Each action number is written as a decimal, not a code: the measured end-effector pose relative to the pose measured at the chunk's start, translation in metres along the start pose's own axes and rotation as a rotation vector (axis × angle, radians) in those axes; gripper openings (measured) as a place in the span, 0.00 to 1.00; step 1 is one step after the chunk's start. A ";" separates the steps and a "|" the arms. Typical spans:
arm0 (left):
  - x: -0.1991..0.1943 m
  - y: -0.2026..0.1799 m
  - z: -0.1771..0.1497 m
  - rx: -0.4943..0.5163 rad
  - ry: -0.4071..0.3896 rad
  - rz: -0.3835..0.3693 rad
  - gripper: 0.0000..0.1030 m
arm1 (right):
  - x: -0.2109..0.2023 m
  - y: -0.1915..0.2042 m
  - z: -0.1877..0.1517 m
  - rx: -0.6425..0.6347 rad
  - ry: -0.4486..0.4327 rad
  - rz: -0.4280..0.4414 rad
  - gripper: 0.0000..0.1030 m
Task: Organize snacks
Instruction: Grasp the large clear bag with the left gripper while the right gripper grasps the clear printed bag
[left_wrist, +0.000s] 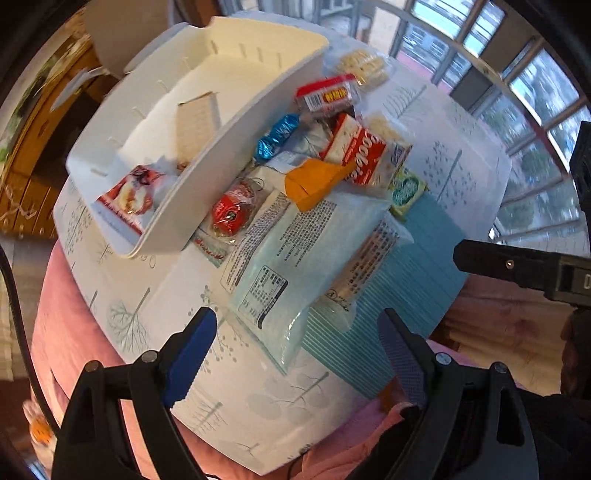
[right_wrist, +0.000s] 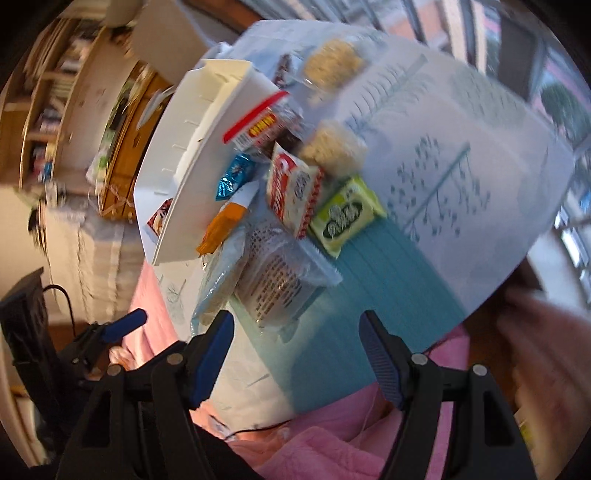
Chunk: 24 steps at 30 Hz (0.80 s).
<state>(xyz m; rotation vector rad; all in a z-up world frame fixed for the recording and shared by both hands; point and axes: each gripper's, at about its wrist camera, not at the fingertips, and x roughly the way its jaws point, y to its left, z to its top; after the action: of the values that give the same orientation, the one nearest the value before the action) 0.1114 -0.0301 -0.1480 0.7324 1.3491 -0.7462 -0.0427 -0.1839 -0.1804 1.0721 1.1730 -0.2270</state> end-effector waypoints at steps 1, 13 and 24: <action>0.005 0.000 0.001 0.015 0.007 0.004 0.85 | 0.004 -0.004 -0.004 0.038 0.000 0.012 0.69; 0.060 -0.004 0.022 0.189 0.056 0.067 0.77 | 0.051 -0.030 -0.028 0.349 -0.018 0.153 0.69; 0.068 0.021 0.032 0.181 0.048 -0.033 0.44 | 0.082 -0.029 -0.027 0.453 -0.012 0.205 0.69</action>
<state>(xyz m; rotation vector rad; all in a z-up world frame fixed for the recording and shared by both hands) 0.1521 -0.0472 -0.2126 0.8774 1.3518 -0.8895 -0.0440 -0.1481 -0.2647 1.5758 1.0143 -0.3483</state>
